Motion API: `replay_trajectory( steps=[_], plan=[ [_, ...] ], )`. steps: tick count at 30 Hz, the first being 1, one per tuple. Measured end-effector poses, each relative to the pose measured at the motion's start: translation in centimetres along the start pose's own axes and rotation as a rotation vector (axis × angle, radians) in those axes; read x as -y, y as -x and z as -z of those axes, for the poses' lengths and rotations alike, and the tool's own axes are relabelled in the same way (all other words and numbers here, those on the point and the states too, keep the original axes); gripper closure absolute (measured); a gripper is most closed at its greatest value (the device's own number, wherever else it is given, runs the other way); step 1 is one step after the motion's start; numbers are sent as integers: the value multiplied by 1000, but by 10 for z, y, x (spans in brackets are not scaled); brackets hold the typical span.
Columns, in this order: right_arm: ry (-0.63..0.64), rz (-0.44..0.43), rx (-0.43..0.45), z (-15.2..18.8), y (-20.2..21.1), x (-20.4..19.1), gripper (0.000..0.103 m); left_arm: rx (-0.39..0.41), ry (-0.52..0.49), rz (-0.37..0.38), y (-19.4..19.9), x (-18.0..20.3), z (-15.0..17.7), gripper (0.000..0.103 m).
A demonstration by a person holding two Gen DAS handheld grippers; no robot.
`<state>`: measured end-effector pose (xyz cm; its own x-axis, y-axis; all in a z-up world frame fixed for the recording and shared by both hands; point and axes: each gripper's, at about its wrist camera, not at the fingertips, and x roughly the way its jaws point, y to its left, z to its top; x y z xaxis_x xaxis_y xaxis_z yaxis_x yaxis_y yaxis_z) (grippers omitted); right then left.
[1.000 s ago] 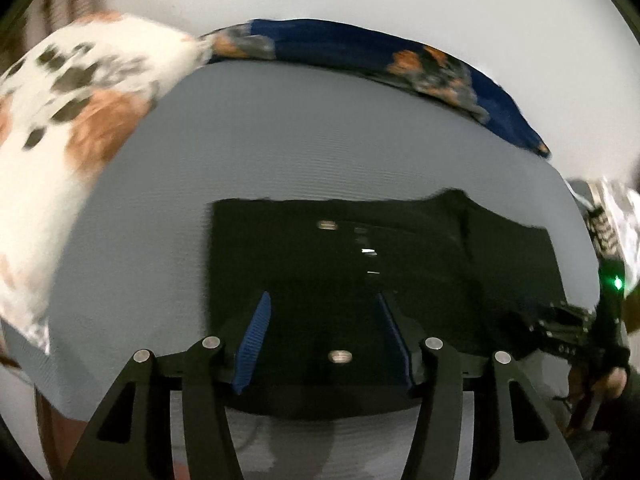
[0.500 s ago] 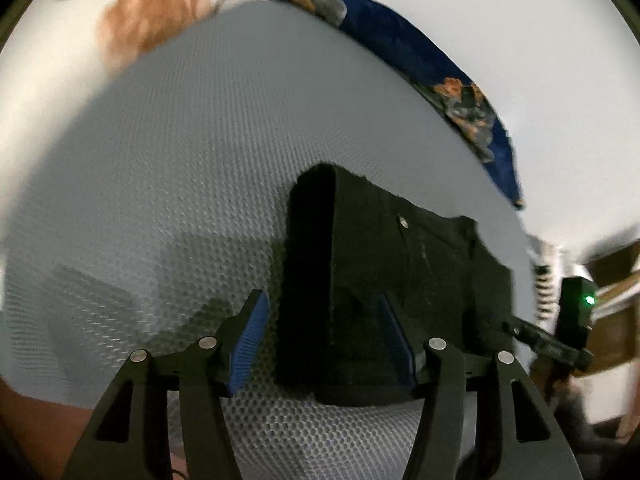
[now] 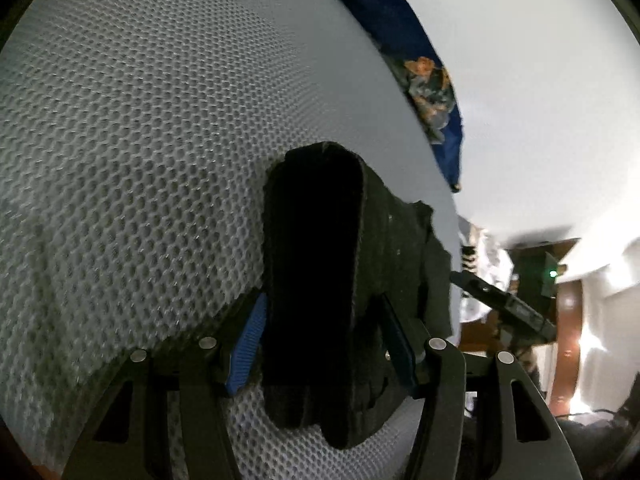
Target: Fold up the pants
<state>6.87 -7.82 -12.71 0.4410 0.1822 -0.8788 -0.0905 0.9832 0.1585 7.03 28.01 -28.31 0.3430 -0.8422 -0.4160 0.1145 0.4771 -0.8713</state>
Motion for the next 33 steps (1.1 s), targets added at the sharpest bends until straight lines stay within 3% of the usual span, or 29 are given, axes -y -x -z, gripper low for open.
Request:
replay_trajectory(
  steps=[11, 15, 17, 20, 22, 33],
  plan=[
    [7, 14, 12, -8, -4, -17, 39, -72, -101, 89, -30, 18, -18, 46],
    [3, 13, 29, -9, -1, -14, 39, -50, -137, 40, -40, 24, -19, 54],
    [-4, 6, 38, -9, 1, -11, 39, -39, -110, 9, -39, 22, -18, 66],
    [-17, 0, 55, -9, 6, -4, 39, -29, -66, -19, -38, 28, -16, 72],
    [-34, -5, 71, -7, 10, 4, 39, -13, -78, -57, -36, 42, -15, 74],
    [-149, -54, 160, 12, 43, 62, 39, 45, -73, -47, -23, 122, -11, 78]
  ],
)
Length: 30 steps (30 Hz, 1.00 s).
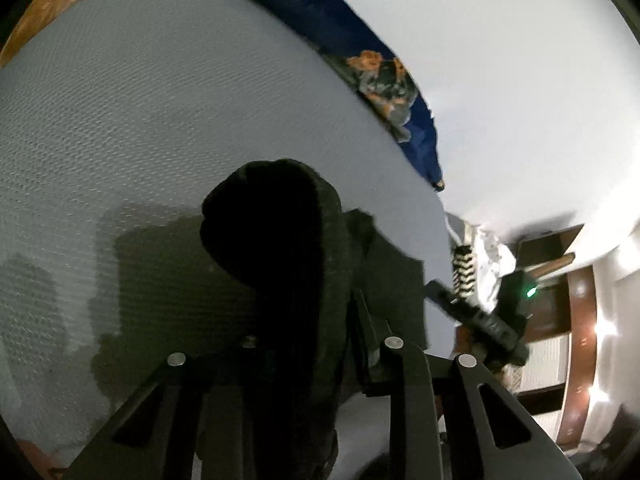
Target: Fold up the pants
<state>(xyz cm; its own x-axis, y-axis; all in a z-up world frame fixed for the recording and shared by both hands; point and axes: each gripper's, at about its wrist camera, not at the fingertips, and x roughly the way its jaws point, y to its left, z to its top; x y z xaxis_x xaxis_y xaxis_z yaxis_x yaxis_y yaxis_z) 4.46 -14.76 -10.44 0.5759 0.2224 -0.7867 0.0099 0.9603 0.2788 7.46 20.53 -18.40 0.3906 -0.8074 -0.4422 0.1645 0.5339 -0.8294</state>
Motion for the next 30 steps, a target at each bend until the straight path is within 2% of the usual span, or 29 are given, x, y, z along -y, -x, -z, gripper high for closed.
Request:
replay_trajectory(
  steps=[7, 10, 16, 20, 27, 30],
  plan=[
    [-46, -4, 48, 5, 27, 46, 39, 40, -21, 32, -23, 79, -2, 78],
    [-61, -1, 73, 7, 40, 68, 39, 31, -83, 4, -47, 117, -2, 78],
    [-121, 2, 122, 15, 61, 114, 38, -21, -140, -34, -101, 162, 1, 78],
    [-146, 9, 114, 20, 61, 137, 35, -60, -204, -56, -138, 186, 9, 78],
    [-191, 32, 170, 22, 66, 166, 35, -115, -232, -115, -199, 205, 27, 78],
    [-215, 31, 196, 22, 67, 177, 35, -128, -288, -174, -222, 212, 39, 78]
  ],
)
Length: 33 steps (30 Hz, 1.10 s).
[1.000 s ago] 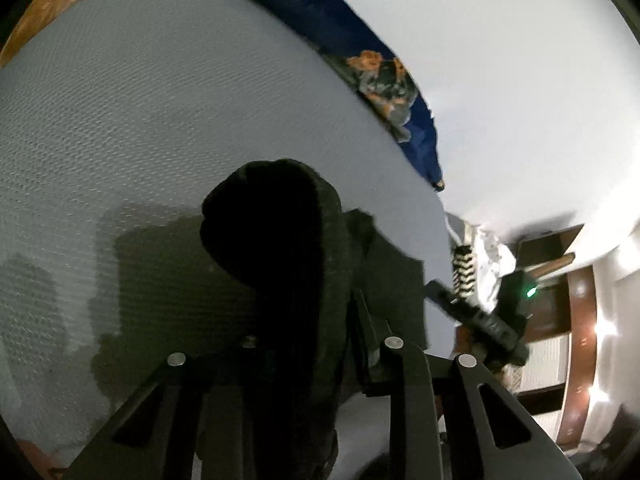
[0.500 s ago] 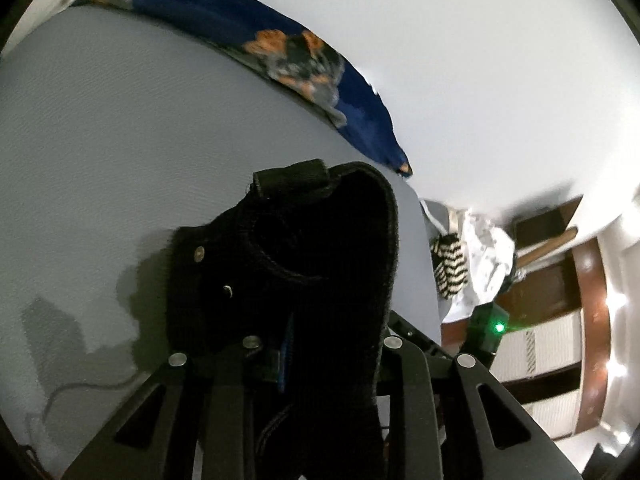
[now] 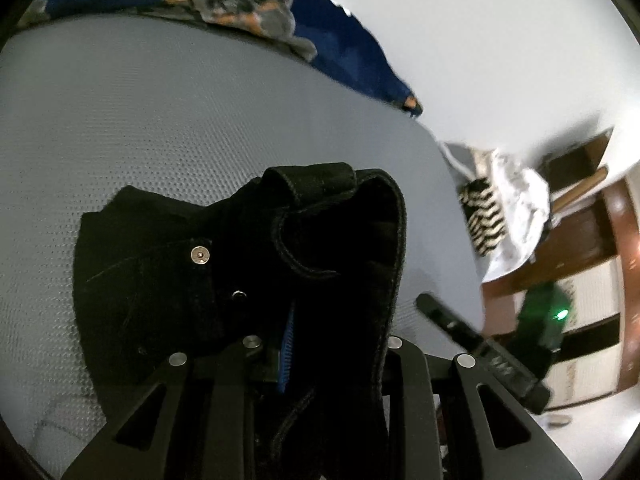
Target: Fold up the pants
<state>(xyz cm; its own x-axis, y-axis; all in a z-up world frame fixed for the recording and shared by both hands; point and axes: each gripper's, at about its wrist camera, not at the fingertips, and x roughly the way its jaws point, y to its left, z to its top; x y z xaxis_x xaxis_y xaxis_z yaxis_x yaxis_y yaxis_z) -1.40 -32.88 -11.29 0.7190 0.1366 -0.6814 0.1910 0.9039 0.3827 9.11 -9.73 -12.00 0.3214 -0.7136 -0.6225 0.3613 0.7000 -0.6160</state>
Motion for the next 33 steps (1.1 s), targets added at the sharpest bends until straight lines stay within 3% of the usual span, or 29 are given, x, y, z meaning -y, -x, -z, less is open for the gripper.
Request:
replay_trajectory(
  steps=[5, 10, 12, 13, 14, 16, 20, 23, 27, 33],
  plan=[
    [32, 28, -7, 2, -8, 3, 35, -11, -80, -89, -23, 10, 11, 75],
    [42, 10, -14, 0, -10, 2, 35, -25, -84, -93, -29, 10, 15, 67],
    [46, 16, -9, -1, -9, 3, 35, -16, -91, -56, -25, 12, 15, 51],
    [42, 18, -11, -1, -9, 5, 35, -3, -90, -2, -19, 12, 15, 43],
    [35, 19, -16, -1, -10, 6, 35, 17, -96, 48, -11, 14, 16, 38],
    [21, 11, -28, -2, -13, 9, 35, 61, -136, 67, 5, 19, 17, 29],
    [-1, -45, -49, -1, -15, 11, 35, 125, -160, -10, 29, 11, 20, 28],
    [-17, -167, -142, -1, -26, 10, 35, 157, -116, -103, 42, -12, 26, 28],
    [1, -266, -249, -2, -43, 3, 35, 184, -53, -190, 57, -49, 35, 28],
    [65, -280, -333, -4, -66, -2, 34, 176, 17, -309, 59, -83, 54, 28]
  ],
)
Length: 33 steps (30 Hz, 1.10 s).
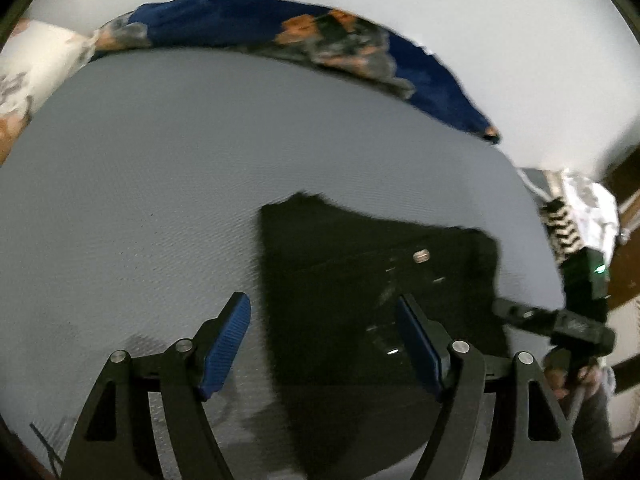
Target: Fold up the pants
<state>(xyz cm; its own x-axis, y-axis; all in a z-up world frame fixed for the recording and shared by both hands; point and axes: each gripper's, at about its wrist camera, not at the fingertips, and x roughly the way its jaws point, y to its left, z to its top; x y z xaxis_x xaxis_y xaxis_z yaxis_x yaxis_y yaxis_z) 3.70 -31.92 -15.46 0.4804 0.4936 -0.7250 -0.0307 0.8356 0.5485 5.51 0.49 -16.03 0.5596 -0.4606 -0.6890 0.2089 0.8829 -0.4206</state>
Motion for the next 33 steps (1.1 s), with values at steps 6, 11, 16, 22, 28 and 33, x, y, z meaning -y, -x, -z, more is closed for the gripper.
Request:
replay_trajectory(
  steps=[6, 11, 16, 22, 28, 33],
  plan=[
    [47, -37, -32, -9, -13, -2, 34, -50, 52, -27, -10, -17, 19, 28],
    [30, -112, -18, -24, -23, 3, 39, -62, 87, -30, -12, -25, 26, 28],
    [-16, -181, -4, -39, -36, 6, 58, -67, 100, -27, -11, -27, 29, 28],
    [-37, -176, 36, -39, -29, -10, 89, -55, 89, -39, -15, -22, 23, 28],
    [-10, -154, 138, -34, 19, -40, 91, -37, 74, -30, -16, -14, 13, 28],
    [-34, -123, 214, -36, 51, -26, 91, -22, 39, -23, -20, 0, 2, 28]
  ],
)
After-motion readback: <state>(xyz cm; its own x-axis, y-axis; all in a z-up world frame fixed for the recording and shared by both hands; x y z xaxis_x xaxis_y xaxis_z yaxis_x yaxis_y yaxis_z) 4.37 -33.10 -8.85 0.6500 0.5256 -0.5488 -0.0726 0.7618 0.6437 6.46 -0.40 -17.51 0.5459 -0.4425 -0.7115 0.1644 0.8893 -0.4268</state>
